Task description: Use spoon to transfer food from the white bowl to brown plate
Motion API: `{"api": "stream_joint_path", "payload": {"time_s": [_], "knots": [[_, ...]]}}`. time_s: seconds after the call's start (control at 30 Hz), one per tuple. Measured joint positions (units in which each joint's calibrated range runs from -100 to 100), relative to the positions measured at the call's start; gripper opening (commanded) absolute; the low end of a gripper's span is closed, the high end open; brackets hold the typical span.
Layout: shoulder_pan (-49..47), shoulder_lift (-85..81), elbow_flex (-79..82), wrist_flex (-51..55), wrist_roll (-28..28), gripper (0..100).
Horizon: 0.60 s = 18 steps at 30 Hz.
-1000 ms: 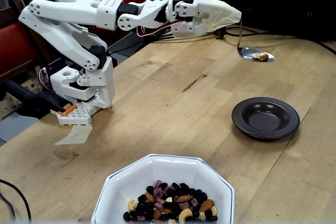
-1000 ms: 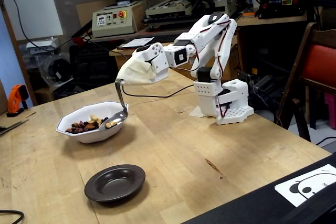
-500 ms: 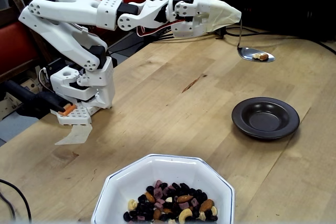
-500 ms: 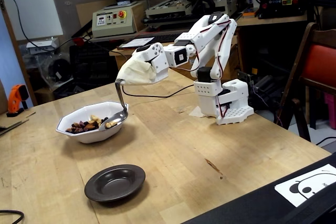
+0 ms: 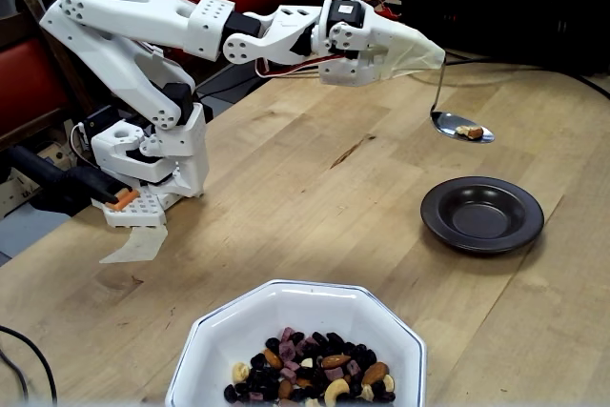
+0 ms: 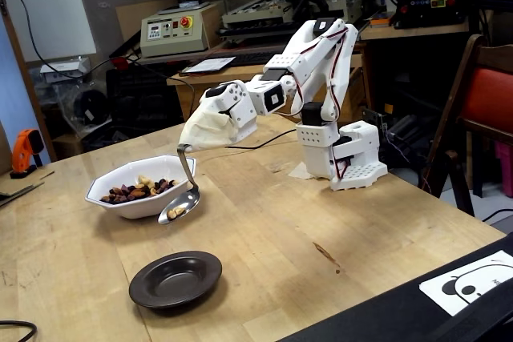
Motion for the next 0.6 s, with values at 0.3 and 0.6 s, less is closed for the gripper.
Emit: {"api": "stream_joint_path", "payload": {"time_s": [0.3, 0.6], "knots": [[0.3, 0.3, 0.0, 0.0, 0.0, 5], [0.3, 2.6, 0.0, 0.0, 0.0, 5]]}}
